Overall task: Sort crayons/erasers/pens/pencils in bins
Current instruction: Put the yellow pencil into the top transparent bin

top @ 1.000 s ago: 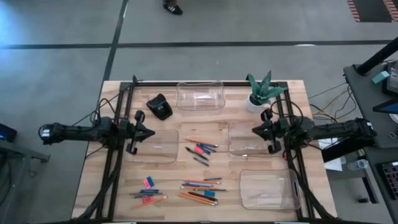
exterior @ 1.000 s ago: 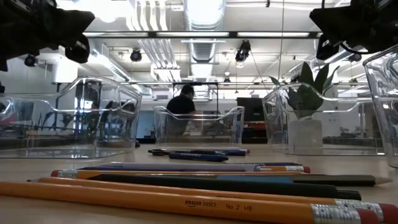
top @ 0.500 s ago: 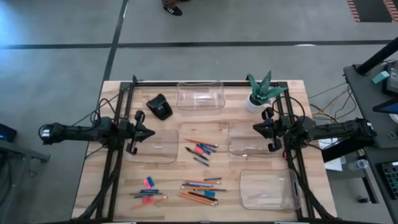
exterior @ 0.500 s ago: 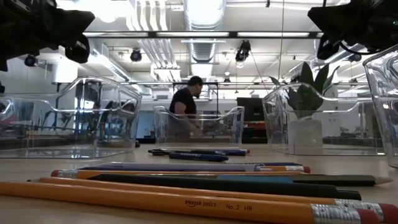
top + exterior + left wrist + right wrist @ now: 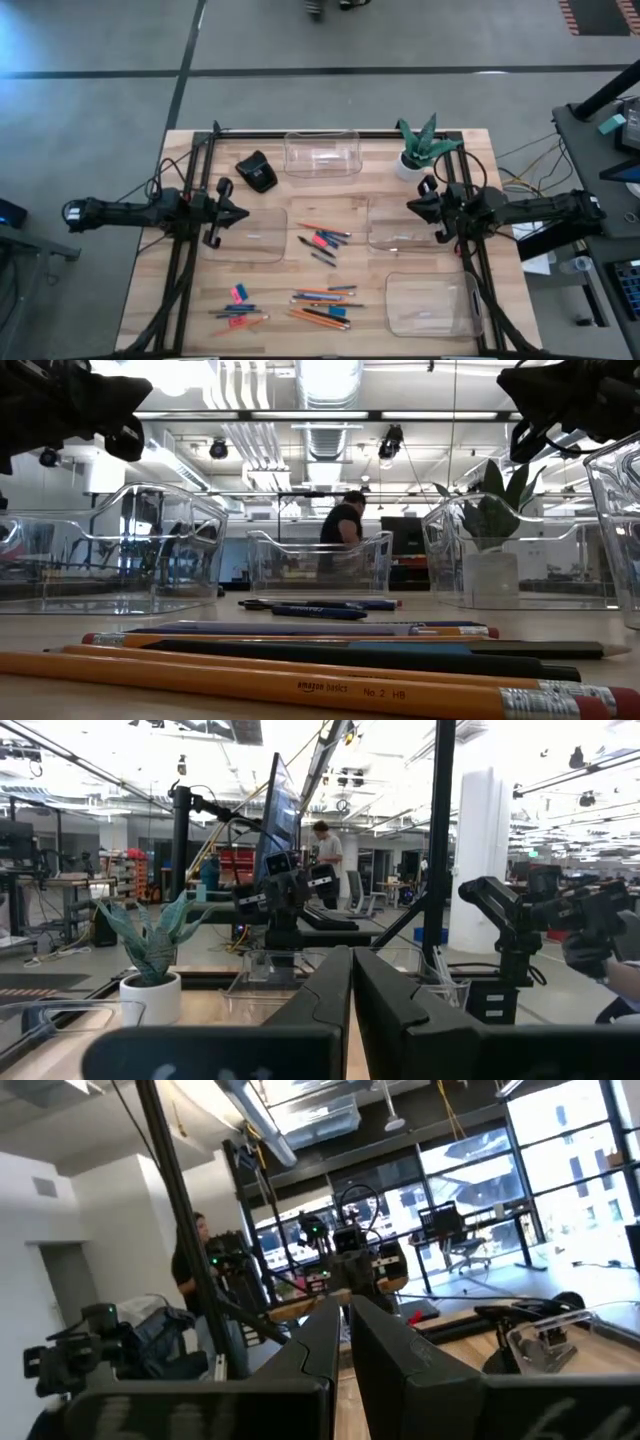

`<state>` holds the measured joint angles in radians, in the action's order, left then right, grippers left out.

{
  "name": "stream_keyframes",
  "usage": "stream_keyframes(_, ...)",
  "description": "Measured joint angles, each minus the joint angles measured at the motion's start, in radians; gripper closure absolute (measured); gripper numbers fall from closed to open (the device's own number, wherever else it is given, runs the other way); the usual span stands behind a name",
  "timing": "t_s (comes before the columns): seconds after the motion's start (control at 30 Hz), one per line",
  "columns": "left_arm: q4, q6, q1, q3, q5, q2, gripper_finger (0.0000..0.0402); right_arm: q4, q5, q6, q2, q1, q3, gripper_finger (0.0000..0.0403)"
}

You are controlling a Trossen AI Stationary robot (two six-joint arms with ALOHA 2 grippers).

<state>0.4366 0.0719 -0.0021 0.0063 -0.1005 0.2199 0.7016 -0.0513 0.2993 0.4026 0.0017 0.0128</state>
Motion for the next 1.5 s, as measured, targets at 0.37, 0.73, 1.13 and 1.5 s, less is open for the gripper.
stream_keyframes(0.37,0.002,0.0,0.0,0.0,0.001,0.0,0.0402,-0.012,0.205,0.05,0.0,0.0,0.0,0.038)
stream_keyframes(0.73,0.09,0.0,0.0,0.0,0.002,0.001,0.0402,-0.023,0.212,-0.035,0.0,0.0,0.0,0.038)
stream_keyframes(1.13,0.294,-0.002,0.0,0.0,0.165,0.0,0.0402,-0.116,0.263,-0.117,0.089,-0.001,0.126,0.038)
stream_keyframes(1.5,0.293,0.0,0.0,0.0,0.163,0.0,0.0402,-0.476,0.262,-0.188,0.317,-0.001,0.451,0.0339)
